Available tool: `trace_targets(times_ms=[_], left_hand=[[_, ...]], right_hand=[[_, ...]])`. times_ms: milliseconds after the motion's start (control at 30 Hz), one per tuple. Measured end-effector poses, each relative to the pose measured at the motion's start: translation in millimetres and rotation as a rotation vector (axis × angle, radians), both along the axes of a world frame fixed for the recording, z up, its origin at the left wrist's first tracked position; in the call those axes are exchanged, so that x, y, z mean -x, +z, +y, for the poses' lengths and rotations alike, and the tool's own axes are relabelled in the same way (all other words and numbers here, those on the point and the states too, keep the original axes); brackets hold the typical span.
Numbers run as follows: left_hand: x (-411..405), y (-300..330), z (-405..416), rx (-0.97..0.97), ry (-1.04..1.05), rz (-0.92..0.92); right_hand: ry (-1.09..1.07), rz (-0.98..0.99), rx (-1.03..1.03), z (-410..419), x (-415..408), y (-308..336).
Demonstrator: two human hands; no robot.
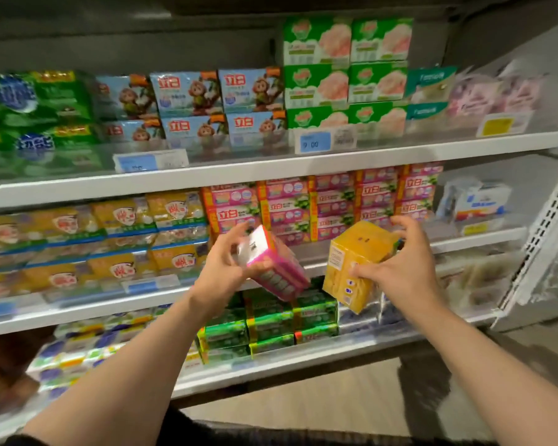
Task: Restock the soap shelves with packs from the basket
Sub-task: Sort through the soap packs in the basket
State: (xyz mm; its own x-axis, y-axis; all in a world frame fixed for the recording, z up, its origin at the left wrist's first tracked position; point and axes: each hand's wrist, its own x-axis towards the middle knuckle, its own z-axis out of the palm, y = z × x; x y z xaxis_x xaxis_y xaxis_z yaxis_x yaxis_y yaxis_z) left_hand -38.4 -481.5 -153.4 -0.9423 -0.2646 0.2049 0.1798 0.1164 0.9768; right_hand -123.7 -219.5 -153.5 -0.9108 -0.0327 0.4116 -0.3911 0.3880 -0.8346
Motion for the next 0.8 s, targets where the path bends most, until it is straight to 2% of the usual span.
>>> trace_targets(times_ms=[200, 400, 533, 700, 800], left_hand=[[19.8, 10.9, -18.3, -0.172, 0.026, 0.071], [49.0, -2.6, -15.6, -0.112, 0.030, 0.042], [66.8, -12.3, -16.9, 0.030, 0.098, -0.037], [77.4, -20.4, -32.8, 0.512, 0.150, -0.140], [75.0, -17.5, -35.0, 0.573, 0.118, -0.153]], right_hand=[[0.004, 0.040, 0.071, -7.6, 23.3, -1.8], [0.022, 0.141, 0.242, -3.5, 43.3, 2.9], [0.018, 0.140, 0.256, -11.2, 57.4, -6.2], [0.044, 0.186, 0.168, -33.5, 67.5, -17.8], [0.068, 0.171, 0.116, -46.9, 73.2, -22.8]])
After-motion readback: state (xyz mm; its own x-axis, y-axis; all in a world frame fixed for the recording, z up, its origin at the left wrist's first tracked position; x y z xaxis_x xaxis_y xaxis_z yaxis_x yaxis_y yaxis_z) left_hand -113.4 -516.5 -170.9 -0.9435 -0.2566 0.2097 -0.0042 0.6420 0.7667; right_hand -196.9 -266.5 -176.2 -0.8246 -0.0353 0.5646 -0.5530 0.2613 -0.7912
